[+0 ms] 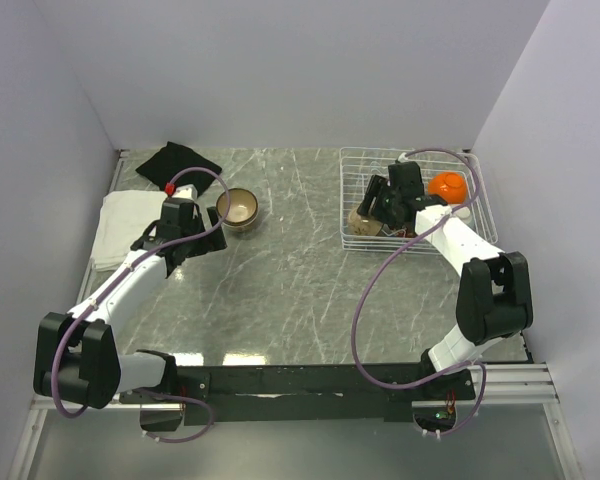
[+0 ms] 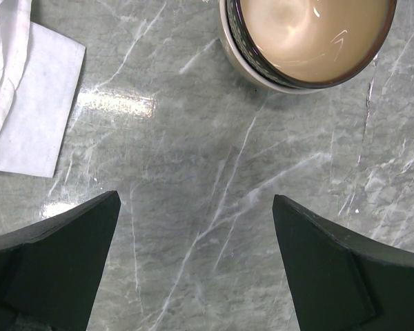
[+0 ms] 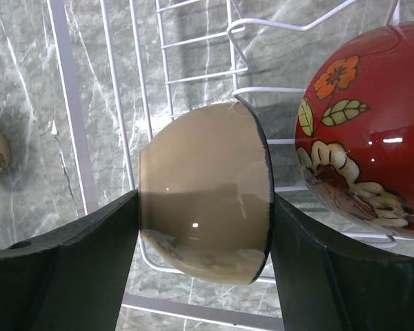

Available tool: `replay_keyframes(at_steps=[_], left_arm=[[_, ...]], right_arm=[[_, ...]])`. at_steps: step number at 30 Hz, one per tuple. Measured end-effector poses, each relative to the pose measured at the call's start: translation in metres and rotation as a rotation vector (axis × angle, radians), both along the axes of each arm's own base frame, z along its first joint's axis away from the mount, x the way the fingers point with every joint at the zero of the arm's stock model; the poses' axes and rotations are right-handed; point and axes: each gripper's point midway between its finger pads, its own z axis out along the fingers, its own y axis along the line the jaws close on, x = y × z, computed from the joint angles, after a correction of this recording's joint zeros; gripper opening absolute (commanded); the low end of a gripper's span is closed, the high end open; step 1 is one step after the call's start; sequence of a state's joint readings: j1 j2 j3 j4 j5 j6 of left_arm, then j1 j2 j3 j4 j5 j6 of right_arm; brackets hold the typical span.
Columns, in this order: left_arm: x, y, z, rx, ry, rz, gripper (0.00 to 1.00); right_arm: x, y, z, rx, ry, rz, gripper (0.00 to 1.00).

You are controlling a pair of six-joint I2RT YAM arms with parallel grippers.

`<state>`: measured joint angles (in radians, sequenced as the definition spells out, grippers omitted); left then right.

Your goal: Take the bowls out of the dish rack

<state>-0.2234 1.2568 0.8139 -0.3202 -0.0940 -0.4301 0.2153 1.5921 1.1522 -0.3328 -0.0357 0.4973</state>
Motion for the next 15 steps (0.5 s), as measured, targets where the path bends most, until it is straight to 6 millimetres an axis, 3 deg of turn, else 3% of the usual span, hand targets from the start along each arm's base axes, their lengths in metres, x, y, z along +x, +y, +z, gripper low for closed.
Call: replay_keyframes(at_steps=[9,15], left_arm=[[0.0,0.0,0.0,0.0,0.0,0.0,1.0],[0.0,0.0,0.0,0.0,0.0,0.0,0.99]], right_arm=[[-0.001,0.001,0.006,-0.023,0.0,0.027,0.33],[-0.002,0.009,0.011,-0.059,-0.012,0.092,0.3]])
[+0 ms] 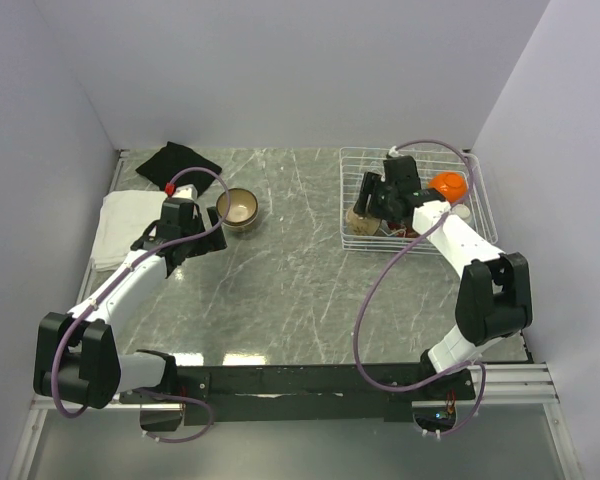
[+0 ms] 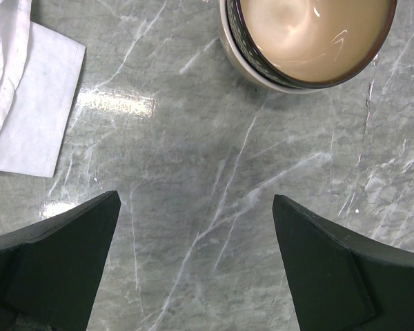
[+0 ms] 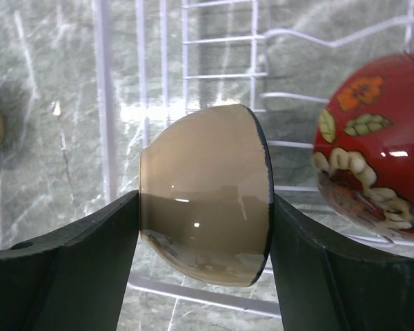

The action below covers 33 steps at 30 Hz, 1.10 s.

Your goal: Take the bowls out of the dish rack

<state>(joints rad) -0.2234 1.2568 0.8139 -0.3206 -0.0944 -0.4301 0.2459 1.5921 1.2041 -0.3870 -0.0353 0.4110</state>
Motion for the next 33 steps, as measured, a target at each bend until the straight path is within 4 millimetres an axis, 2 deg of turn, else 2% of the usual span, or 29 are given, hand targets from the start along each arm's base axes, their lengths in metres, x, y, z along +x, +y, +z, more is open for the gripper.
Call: replay_keyframes(at_steps=[8,15,19,25,29,33], left_arm=[[0.0,0.0,0.0,0.0,0.0,0.0,1.0],[0.0,0.0,0.0,-0.001,0.0,0.0,0.99],[0.0,0.0,0.0,-0.001,0.001,0.0,0.99],[0.0,0.0,0.0,-0.002,0.001,-0.001,0.99],[0.0,-0.001,0.0,-0.003,0.001,0.0,0.99],[0.0,-0.001,0.0,-0.006,0.002,0.001,0.99]], right_arm=[[0.003,0.015,0.031,-0.093,-0.083,0.11,0.3],[0.001,0.021,0.06,-0.269,-0.167,0.199,0.31],[-0.002,0.031,0.077,-0.37,-0.218,0.261,0.31],[-0.015,0.065,0.103,-0.506,-0.325,0.39,0.31],[-0.032,0.1,0.116,-0.575,-0.409,0.511,0.31],[-0.05,0.134,0.12,-0.615,-0.477,0.616,0.32]])
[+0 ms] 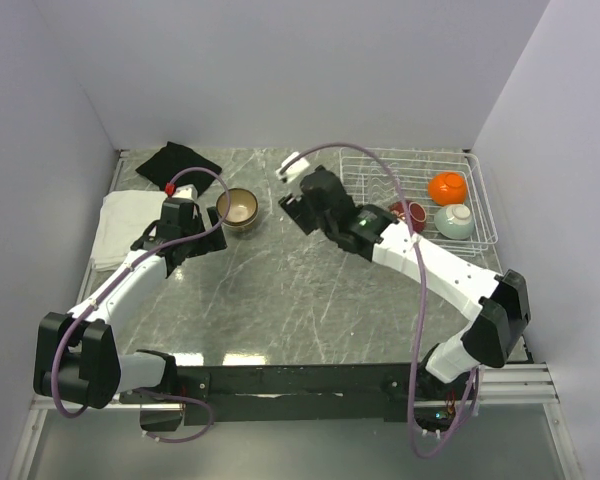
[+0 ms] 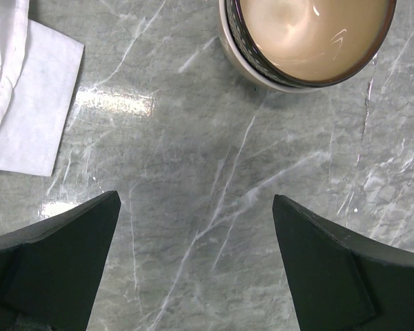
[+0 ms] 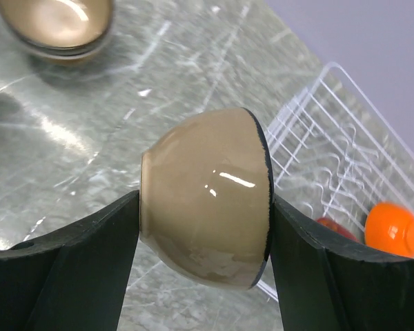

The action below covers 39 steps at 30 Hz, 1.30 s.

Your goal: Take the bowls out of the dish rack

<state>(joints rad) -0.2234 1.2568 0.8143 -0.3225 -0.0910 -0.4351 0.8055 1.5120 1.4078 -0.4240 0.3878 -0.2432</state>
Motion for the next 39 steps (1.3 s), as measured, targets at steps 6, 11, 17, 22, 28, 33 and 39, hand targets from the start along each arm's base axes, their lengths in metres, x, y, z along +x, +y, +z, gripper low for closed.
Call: replay_keyframes(at_steps=[6,11,17,22,28,33,39], left_arm=[[-0.004,0.0,-0.002,-0.005,0.019,0.01,0.99],[-0.009,0.001,0.0,-0.014,0.048,0.025,0.99],[-0.002,-0.004,0.018,-0.049,0.058,0.046,0.99],[0.001,-0.012,0.029,-0.078,0.081,0.029,0.99],[0.007,-0.018,0.037,-0.085,0.131,0.014,0.99],[0.012,-0.024,0.043,-0.097,0.177,-0.003,0.99],[0.013,-0.036,0.049,-0.139,0.22,-0.043,1.0]], right_arm=[[-0.025,0.038,-0.018,-0.103,-0.048,0.114,0.33],[-0.04,0.055,-0.055,-0.227,-0.073,0.167,0.35],[-0.056,0.065,-0.105,-0.387,-0.131,0.208,0.36],[-0.066,0.068,-0.126,-0.493,-0.216,0.229,0.36],[-0.071,0.08,-0.127,-0.546,-0.368,0.213,0.36],[-0.074,0.086,-0.141,-0.626,-0.465,0.207,0.36],[-0.079,0.091,-0.143,-0.678,-0.538,0.189,0.36]])
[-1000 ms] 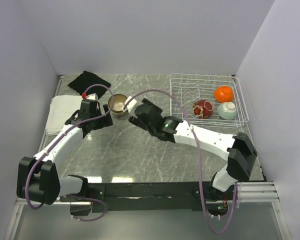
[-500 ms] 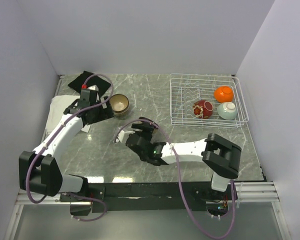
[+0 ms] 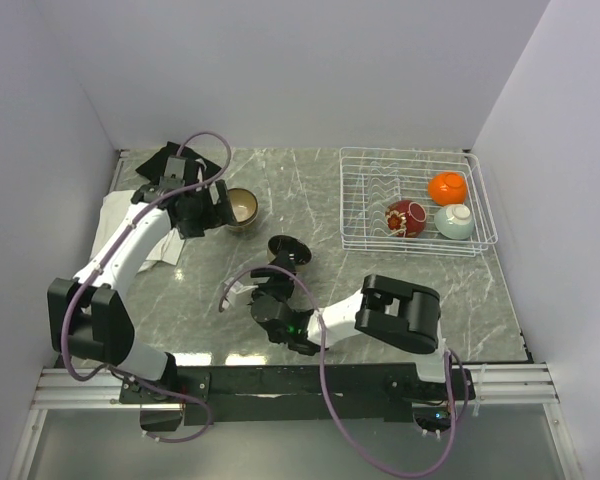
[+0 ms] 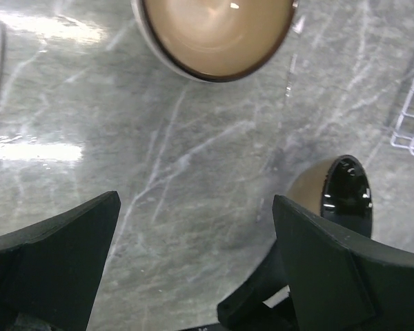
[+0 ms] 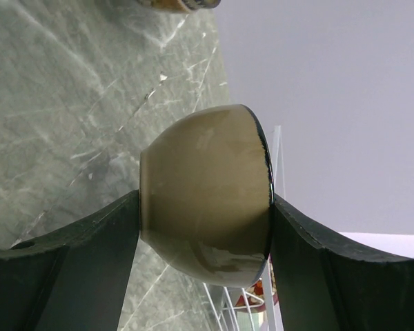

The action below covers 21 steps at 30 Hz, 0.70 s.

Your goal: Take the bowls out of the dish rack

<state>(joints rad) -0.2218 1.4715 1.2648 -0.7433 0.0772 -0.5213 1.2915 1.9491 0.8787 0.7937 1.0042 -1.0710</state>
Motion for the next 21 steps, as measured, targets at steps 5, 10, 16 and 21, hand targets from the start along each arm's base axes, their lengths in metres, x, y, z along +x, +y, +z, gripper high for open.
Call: replay_keyframes(at_steps=[5,10,16,21], left_arm=[[0.0,-0.016,0.0,-0.064,0.044,-0.045,0.99],[-0.005,-0.036,-0.01,-0.113,0.114,-0.097,0.99],[-0.008,-0.06,-0.019,-0.142,0.183,-0.161,0.99],[-0.008,-0.078,-0.01,-0.149,0.177,-0.207,0.99]], right_arm=[[-0.003,0.005,0.01,0.017,-0.052,0.001,0.36],[-0.003,0.009,0.011,0.002,-0.094,0.003,0.36],[-0.005,0.012,0.013,0.002,-0.121,0.004,0.36],[-0.007,0.013,0.011,-0.008,-0.122,0.007,0.36]])
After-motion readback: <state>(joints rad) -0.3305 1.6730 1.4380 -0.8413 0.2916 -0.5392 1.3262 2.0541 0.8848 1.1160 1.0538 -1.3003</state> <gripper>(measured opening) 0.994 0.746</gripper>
